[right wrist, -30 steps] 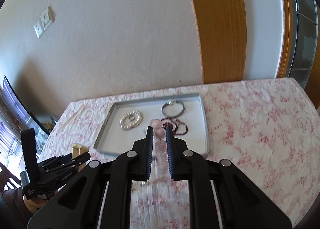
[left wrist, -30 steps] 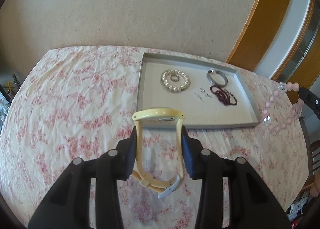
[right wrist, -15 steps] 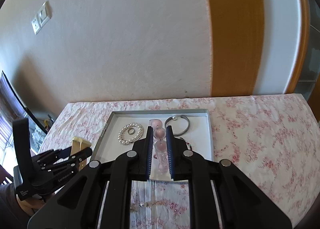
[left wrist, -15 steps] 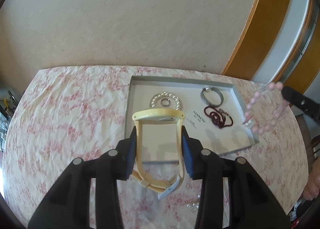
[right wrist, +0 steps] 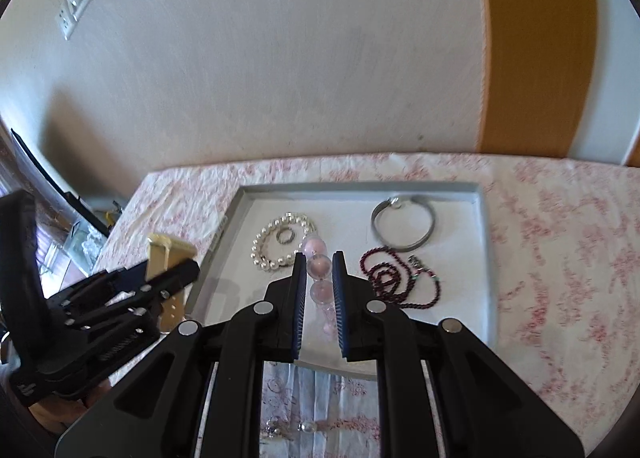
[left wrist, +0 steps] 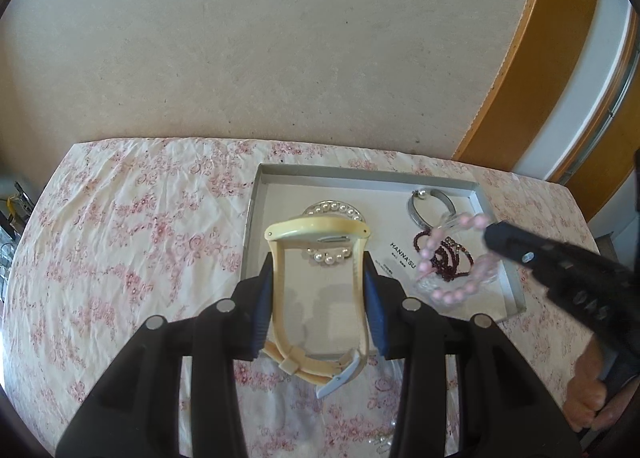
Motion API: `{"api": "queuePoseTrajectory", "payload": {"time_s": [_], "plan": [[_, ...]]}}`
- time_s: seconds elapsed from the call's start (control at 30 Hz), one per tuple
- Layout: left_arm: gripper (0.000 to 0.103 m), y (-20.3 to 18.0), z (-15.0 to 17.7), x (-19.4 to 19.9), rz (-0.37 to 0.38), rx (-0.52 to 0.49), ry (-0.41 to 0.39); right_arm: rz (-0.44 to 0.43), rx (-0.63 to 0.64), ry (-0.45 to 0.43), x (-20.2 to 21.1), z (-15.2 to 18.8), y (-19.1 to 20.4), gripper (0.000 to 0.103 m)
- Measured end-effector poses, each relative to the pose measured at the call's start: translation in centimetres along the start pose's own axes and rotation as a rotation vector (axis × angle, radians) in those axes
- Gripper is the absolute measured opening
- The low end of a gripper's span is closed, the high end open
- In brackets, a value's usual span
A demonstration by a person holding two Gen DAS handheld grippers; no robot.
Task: Organize jewelry
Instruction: 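Carry the watch and pink bracelet over the tray and open the right tool, then lower the cream watch into the tray and open the left tool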
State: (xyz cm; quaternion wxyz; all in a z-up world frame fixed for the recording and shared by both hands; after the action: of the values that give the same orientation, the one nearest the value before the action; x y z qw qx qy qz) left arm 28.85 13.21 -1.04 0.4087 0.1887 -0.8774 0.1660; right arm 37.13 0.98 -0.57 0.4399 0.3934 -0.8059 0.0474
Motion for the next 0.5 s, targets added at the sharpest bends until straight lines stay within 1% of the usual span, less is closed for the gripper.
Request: {"api": "queuePoseTrajectory", "payload": {"time_s": [0.1, 0.2, 0.23, 0.3, 0.33, 0.37, 0.4, 0.5], "plan": [[0.04, 0.1, -0.2, -0.3, -0.004, 0.004, 0.002, 0.025, 0.021, 0.018, -1.1, 0.1, -0.4, 0.014], [0.04, 0.1, -0.5, -0.7, -0.005, 0.004, 0.004, 0.068, 0.037, 0.01, -1.4, -0.1, -1.1, 0.014], [0.04, 0.0, -0.5, -0.9, -0.004, 0.003, 0.005, 0.095, 0.049, 0.008, -1.5, -0.2, -1.4, 0.014], [0.04, -0.2, -0.7, -1.3, -0.001, 0.001, 0.01, 0.117, 0.064, -0.001, -1.6, -0.3, -1.8, 0.016], [0.04, -0.4, -0.8, -1.5, 0.001, -0.002, 0.012, 0.123, 0.07, -0.004, -1.6, -0.3, -1.9, 0.025], [0.04, -0.5, -0.8, -1.7, 0.003, -0.004, 0.014, 0.128, 0.072, -0.008, -1.6, -0.4, -2.2, 0.04], [0.04, -0.7, -0.8, -1.9, 0.005, -0.006, 0.018, 0.133, 0.073, -0.016, -1.4, -0.4, -2.3, 0.045], [0.04, -1.3, -0.9, -2.5, 0.013, -0.017, 0.027, 0.146, 0.073, -0.024, -1.4, -0.6, -2.7, 0.046]]}}
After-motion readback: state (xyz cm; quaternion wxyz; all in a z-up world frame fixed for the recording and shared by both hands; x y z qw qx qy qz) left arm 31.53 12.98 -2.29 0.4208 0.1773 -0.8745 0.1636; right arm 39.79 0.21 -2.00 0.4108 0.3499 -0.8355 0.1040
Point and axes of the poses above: each gripper's, at about its wrist camera, not at the fingertips, and x roughly against the way its jaws point, y to its left, z to its underside, the point moved 4 cm from there along -x, roughly the way its jaws point, and after that the axes turned 1 degree about -y, right-handed, at the moved point
